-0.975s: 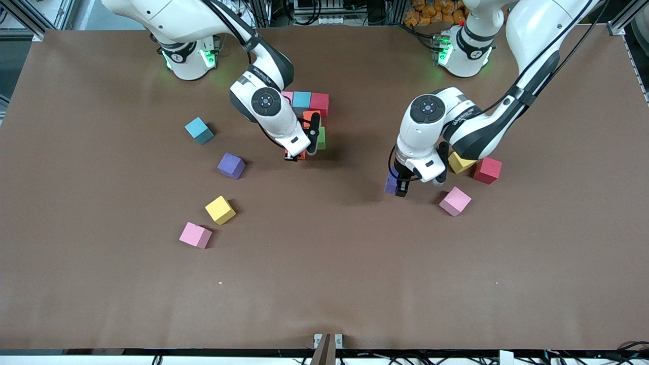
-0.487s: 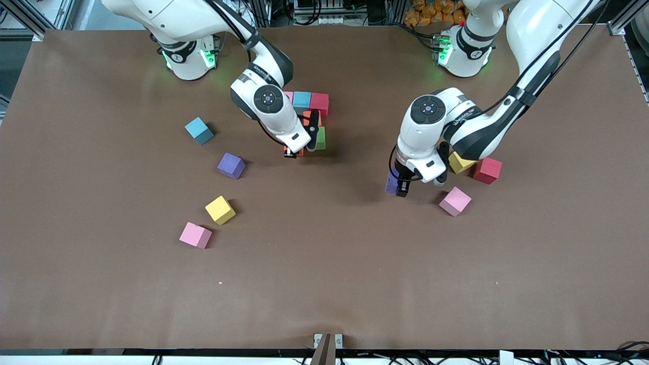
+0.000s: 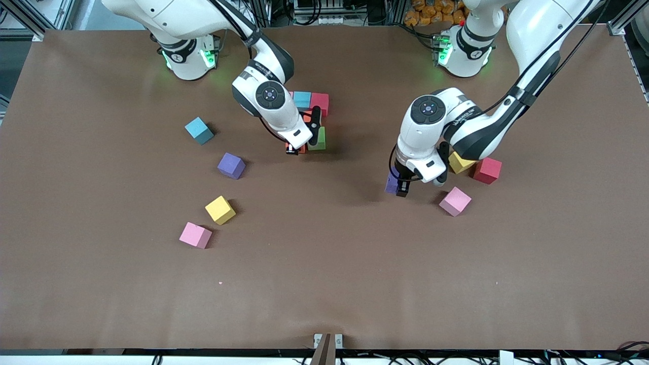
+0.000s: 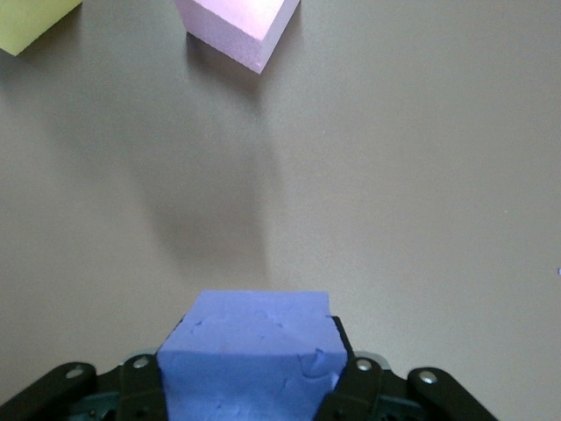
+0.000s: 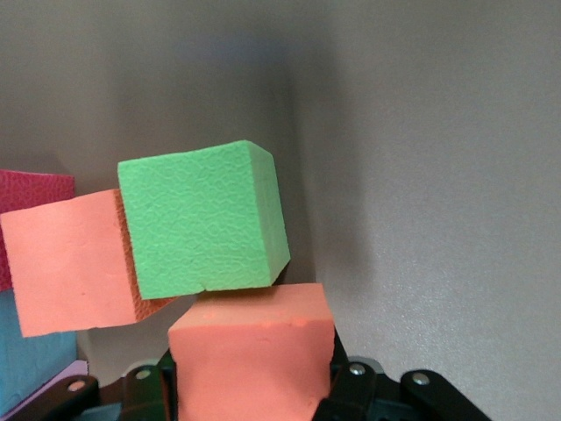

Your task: Form number 2 with 11 blocks

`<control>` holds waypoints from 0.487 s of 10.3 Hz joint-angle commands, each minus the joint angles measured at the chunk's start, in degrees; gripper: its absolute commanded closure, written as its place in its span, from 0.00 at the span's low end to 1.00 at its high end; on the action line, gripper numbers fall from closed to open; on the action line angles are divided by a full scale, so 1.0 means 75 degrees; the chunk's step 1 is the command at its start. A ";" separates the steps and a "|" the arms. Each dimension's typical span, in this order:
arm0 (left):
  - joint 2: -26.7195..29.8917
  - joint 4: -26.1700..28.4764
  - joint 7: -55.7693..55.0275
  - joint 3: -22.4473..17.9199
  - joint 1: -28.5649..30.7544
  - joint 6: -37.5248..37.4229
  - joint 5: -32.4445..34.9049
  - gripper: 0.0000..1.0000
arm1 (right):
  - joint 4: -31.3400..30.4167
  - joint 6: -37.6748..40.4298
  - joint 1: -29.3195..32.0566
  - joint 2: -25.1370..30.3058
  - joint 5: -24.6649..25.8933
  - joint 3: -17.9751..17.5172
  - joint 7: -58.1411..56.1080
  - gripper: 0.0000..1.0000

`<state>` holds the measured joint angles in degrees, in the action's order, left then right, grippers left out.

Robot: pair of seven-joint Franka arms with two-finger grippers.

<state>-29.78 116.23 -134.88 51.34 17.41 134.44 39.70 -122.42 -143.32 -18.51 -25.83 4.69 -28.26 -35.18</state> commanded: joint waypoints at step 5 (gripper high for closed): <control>0.0045 -0.0029 -0.0086 0.0103 0.0057 -0.0241 -0.0172 0.60 | -0.0541 -0.0672 -0.0063 0.0197 0.0184 -0.0029 0.0249 0.64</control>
<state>-29.78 116.23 -134.89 51.34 17.43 133.86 39.48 -125.09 -147.66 -18.64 -25.82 4.72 -28.52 -35.13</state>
